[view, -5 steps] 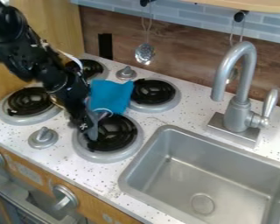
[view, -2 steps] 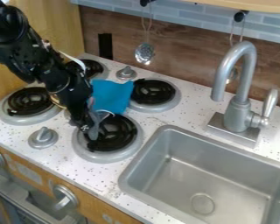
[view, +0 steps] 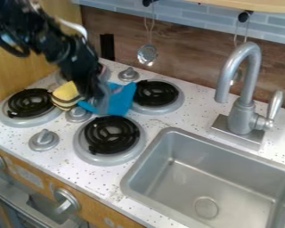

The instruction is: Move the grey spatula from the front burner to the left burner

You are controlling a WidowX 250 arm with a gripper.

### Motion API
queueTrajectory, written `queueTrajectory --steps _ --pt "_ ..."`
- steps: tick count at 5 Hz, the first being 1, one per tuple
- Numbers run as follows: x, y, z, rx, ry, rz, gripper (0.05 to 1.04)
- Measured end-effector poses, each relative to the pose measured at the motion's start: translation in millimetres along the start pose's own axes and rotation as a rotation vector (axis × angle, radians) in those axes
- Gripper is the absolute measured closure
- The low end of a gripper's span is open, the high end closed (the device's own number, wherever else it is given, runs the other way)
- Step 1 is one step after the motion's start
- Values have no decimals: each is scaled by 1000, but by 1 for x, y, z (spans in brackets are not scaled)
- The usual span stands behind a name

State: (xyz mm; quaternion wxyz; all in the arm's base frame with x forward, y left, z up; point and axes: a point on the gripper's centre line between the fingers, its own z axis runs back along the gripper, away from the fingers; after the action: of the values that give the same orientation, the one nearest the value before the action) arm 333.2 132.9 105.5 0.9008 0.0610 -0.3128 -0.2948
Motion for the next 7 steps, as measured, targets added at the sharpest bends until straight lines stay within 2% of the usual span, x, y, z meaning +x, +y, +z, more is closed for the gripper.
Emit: queueTrajectory --steps 1,2,3,4,5,6,7 --pt "-3 32 36 91 -41 54 684" --pt "-32 64 61 196 1 126 684" --pt "-58 92 74 327 89 167 684" --pt "-101 119 70 397 224 247 684" --pt "-136 141 44 362 283 272 684" --pt "-150 140 27 326 319 265 684" --pt "-158 132 14 270 329 264 684"
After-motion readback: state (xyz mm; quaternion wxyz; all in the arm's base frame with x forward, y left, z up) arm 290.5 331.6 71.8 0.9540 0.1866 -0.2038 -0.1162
